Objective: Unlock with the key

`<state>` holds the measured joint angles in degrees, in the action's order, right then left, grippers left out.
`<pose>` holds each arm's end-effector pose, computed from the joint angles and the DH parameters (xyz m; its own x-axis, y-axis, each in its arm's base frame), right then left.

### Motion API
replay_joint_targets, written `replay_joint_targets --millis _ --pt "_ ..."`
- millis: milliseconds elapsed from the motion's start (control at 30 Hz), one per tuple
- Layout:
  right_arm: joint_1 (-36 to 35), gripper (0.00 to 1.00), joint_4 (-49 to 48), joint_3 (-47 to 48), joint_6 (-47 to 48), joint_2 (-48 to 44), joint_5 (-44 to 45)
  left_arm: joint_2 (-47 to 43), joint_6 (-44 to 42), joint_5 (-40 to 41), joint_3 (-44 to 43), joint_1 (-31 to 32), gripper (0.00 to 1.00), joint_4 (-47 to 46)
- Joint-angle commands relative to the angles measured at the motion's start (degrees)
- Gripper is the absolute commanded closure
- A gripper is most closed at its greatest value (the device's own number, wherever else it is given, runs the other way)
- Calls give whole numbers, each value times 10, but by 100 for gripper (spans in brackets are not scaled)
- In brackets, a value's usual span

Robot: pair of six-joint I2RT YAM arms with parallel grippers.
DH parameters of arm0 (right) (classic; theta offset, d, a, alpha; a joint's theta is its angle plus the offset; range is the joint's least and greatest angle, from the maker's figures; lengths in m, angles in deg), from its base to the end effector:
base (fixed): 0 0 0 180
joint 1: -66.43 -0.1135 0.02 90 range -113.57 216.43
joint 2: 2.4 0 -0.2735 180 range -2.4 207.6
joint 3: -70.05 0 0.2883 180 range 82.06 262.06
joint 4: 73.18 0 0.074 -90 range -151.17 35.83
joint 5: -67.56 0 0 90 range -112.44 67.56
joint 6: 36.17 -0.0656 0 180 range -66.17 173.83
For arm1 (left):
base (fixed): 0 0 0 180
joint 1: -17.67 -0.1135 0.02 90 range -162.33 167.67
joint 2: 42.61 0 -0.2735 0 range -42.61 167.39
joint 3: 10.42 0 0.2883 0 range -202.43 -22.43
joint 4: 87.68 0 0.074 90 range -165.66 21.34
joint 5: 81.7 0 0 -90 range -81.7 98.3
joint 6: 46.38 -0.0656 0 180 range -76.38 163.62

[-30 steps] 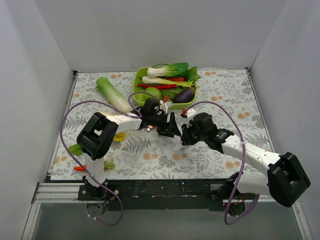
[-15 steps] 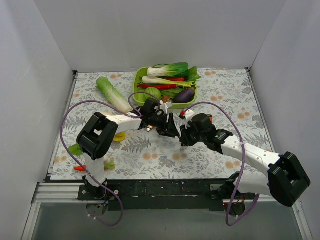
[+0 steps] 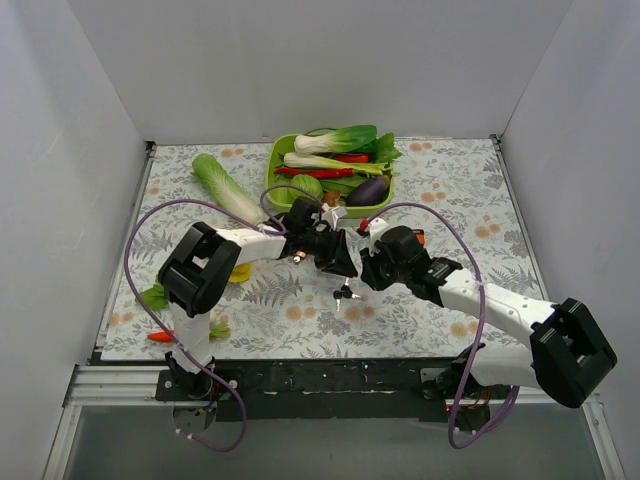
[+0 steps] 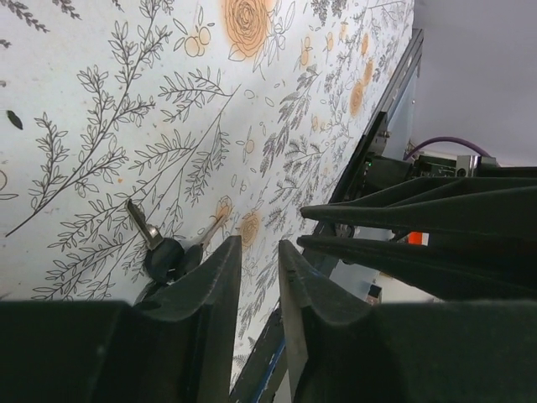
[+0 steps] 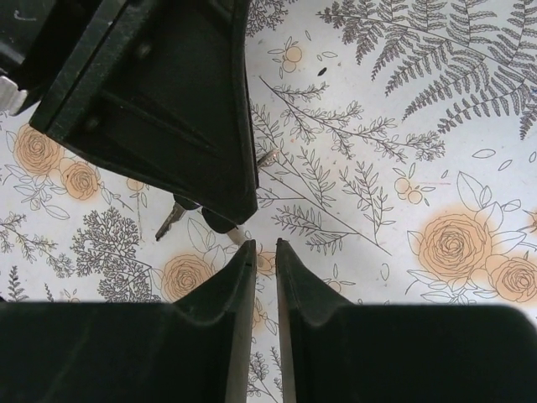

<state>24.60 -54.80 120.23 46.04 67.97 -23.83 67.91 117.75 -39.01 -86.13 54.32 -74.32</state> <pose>0.2283 0.2065 0.1846 -0.5526 -0.3127 -0.7726 -0.6116 0.7819 0.1210 0.3175 -0.2963 0.1168 -0.9311 -0.1202 0.3444 -0.3568 0.4966 -0.7913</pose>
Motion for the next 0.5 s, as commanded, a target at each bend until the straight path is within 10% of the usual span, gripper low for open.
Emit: replay_joint_targets --millis 0,167,467 --pt "-4 75 -34 10 1 2 -24 -23 -26 33 -24 0 66 23" --pt "-24 49 -36 6 1 13 -39 -50 -5 61 -7 -32 24 6" --pt "-66 41 -52 45 75 93 -26 -166 -69 228 14 -83 2 31"
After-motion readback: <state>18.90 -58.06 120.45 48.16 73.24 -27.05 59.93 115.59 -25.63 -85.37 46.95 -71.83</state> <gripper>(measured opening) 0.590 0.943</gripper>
